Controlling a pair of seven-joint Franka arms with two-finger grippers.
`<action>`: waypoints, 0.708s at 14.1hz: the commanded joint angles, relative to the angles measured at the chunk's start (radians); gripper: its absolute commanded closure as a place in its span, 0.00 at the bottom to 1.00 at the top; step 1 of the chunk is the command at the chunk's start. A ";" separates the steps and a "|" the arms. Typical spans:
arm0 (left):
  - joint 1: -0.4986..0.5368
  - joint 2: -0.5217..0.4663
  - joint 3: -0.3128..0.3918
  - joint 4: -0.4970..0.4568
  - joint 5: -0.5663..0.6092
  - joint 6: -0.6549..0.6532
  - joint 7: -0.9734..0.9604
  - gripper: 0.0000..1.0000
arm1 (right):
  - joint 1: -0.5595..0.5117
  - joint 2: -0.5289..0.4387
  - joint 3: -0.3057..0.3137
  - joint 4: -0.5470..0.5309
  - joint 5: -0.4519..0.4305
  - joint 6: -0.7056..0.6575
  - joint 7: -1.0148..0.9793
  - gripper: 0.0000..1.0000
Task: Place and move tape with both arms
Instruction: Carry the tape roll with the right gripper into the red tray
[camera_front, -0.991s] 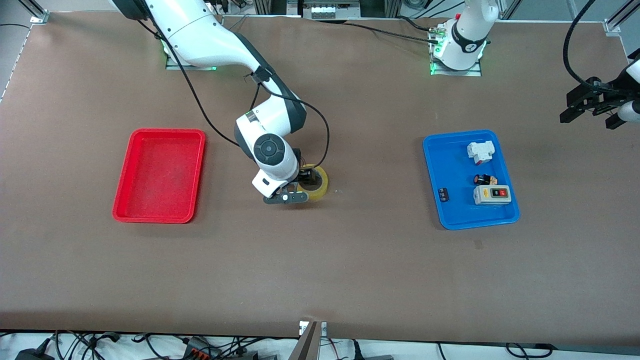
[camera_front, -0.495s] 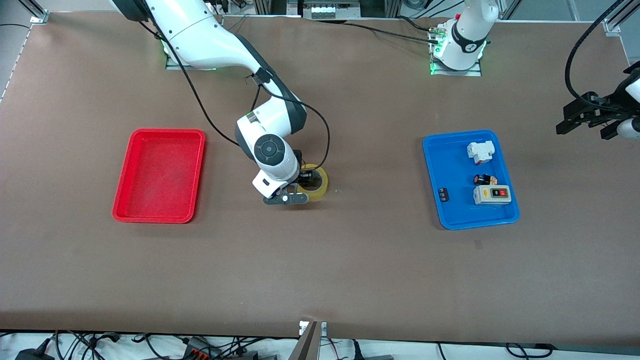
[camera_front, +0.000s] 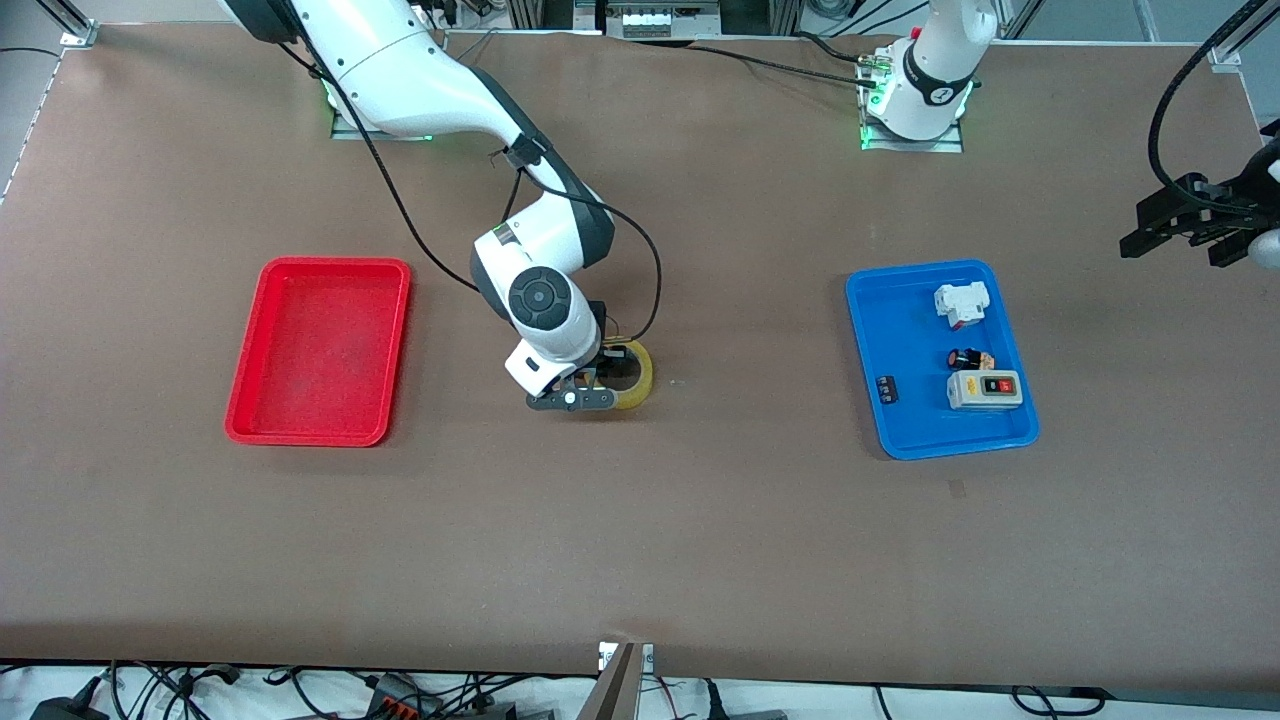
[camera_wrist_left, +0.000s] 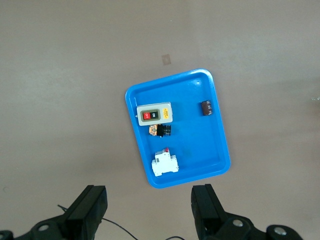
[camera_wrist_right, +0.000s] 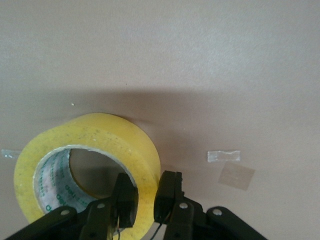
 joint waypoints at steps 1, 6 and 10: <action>0.023 -0.022 -0.030 0.002 -0.017 -0.024 -0.005 0.00 | -0.004 -0.073 -0.054 0.011 -0.028 -0.087 0.022 1.00; 0.020 -0.022 -0.026 0.002 -0.020 -0.026 -0.007 0.00 | -0.083 -0.211 -0.243 -0.003 -0.004 -0.416 -0.079 1.00; 0.014 -0.021 -0.025 -0.003 -0.020 -0.026 -0.005 0.00 | -0.241 -0.266 -0.244 -0.104 0.065 -0.455 -0.281 1.00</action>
